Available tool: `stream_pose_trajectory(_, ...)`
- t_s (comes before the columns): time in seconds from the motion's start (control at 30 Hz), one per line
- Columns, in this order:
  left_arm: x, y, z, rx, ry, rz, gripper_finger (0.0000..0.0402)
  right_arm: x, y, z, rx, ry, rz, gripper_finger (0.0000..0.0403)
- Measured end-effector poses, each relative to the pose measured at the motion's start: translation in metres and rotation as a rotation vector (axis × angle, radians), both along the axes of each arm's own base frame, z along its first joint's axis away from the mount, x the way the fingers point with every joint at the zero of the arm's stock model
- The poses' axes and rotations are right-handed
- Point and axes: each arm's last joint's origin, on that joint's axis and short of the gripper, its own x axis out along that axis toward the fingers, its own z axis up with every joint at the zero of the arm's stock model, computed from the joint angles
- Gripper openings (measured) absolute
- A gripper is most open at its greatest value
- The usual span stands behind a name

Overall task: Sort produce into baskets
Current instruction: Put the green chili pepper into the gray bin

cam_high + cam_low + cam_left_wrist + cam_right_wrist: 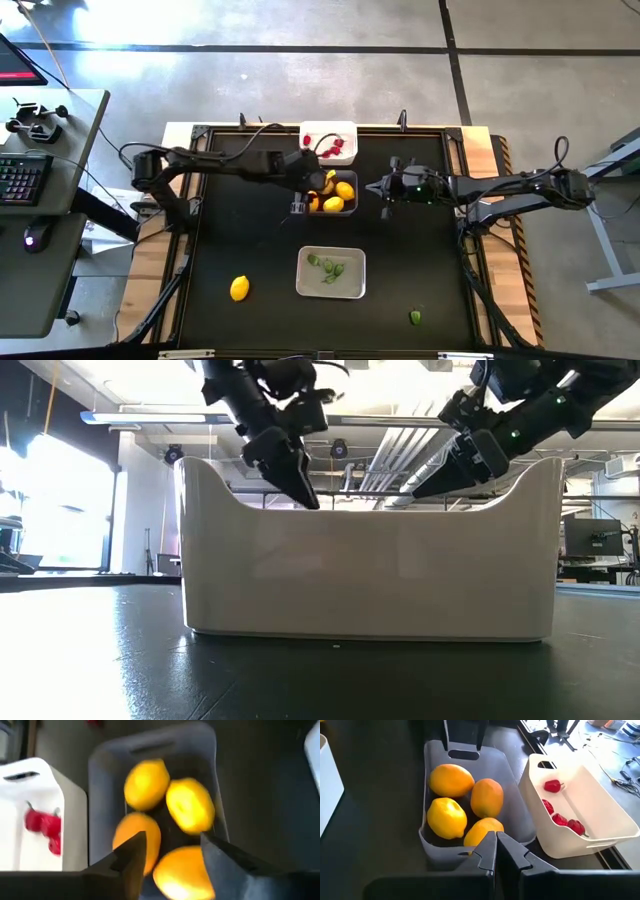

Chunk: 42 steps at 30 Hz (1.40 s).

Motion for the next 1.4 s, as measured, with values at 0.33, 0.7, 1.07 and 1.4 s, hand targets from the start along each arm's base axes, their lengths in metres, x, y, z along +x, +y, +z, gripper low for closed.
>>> stream_pose_trajectory(0.33, -0.041, -0.011, -0.005, -0.053, -0.442, 0.023, 0.0086, -0.005, -0.001, 0.000, -0.007, 0.019, -0.077, 0.0000)
stream_pose_trajectory(0.7, -0.097, -0.023, -0.020, -0.081, -0.650, 0.054, 0.0074, -0.009, 0.026, -0.011, 0.312, 0.081, -0.075, 0.0000)
stream_pose_trajectory(1.07, -0.108, -0.025, -0.031, -0.079, -0.659, 0.054, 0.0074, -0.032, 0.117, -0.013, 0.697, 0.290, 0.032, 0.0000)
stream_pose_trajectory(1.4, -0.107, -0.024, -0.026, -0.041, -0.700, 0.035, 0.0074, -0.037, 0.167, 0.014, 1.047, 0.608, -0.320, 0.0001)
